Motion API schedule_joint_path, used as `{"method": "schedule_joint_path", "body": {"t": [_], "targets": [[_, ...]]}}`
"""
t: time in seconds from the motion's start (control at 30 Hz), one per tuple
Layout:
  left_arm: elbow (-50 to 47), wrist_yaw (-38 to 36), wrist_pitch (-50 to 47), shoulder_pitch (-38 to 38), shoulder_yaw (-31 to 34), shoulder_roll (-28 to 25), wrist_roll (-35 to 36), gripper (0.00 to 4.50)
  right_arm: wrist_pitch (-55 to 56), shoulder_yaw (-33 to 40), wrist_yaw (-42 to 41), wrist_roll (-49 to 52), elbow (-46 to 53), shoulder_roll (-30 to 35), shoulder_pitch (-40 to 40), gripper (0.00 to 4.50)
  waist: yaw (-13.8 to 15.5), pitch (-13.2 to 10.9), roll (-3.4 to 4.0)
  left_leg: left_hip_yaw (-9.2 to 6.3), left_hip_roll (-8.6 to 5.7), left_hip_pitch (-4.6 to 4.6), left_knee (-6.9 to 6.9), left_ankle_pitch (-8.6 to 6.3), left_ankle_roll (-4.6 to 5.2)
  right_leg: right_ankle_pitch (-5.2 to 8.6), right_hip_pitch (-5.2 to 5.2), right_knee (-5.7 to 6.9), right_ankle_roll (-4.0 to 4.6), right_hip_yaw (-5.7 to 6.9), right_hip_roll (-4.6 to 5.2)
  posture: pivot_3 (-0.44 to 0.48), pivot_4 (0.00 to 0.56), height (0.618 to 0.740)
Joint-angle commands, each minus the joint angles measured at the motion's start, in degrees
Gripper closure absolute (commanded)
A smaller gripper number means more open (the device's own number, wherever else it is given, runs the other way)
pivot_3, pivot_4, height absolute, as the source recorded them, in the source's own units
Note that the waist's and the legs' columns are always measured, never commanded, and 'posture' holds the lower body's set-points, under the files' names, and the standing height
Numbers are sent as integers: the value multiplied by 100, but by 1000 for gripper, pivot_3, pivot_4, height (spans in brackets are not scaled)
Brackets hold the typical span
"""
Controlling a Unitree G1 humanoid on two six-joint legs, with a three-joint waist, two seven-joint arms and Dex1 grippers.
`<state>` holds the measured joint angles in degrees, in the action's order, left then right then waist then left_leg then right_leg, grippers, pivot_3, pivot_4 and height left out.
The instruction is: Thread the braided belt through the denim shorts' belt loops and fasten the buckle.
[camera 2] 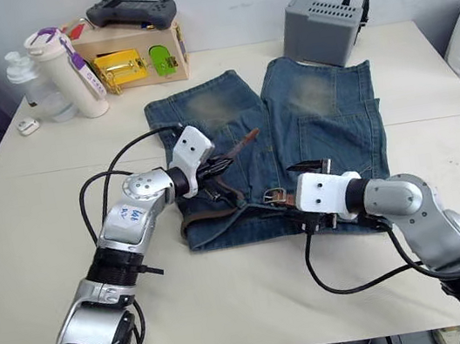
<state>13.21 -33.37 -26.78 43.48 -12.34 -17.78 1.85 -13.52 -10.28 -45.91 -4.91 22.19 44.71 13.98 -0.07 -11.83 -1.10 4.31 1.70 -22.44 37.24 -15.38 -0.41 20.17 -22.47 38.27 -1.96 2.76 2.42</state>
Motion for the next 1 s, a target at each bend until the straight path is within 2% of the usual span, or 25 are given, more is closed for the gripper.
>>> {"method": "schedule_joint_path", "body": {"t": [0.03, 0.37, 0.5, 0.67, 0.73, 1.0], "targets": [[-273, -8, 35, 24, 40, -50, -66, 4500, 72, 56, 193, -119, 9, -132, -22, 40, 0, 0, 0, 0, 0, 0, 0, 0, 0, 0, 0, 2, 0, -1, 0, 0, 150, 735], [-55, 7, 98, 295, 135, -99, -93, 4500, 257, -18, 553, -545, -285, -298, -17, 40, 5, 0, 0, 0, -1, 0, 4, 1, -1, 0, 0, 5, 0, 0, 0, 0, 150, 735], [156, -13, 247, 404, 177, -208, -124, 4500, 280, 14, 594, -593, -242, -337, -60, 1209, -2, 0, 0, 0, -1, 1, 4, 0, -1, 0, 1, 6, 0, 0, 0, 0, 150, 735], [166, -48, 310, 374, 197, -287, -130, 4500, 107, 126, 748, -655, -250, -441, -93, 3699, -5, 0, 0, 1, 0, 1, 3, 2, -3, 0, -1, 9, 0, -1, -1, 0, 150, 735], [128, -63, 311, 342, 189, -303, -136, 4500, 106, 145, 769, -608, -244, -498, -89, 4460, 2, 0, 0, 1, -1, 1, 4, 2, -3, 0, -1, 12, 0, -1, -1, 0, 150, 735], [-608, -687, 173, 42, -14, -289, 182, 4500, -188, 469, 1039, -111, -203, -1088, -160, 4488, -5, 0, 0, 2, 0, 2, 4, 2, -4, 0, -2, 15, 0, -3, -2, 0, 150, 735]]}}
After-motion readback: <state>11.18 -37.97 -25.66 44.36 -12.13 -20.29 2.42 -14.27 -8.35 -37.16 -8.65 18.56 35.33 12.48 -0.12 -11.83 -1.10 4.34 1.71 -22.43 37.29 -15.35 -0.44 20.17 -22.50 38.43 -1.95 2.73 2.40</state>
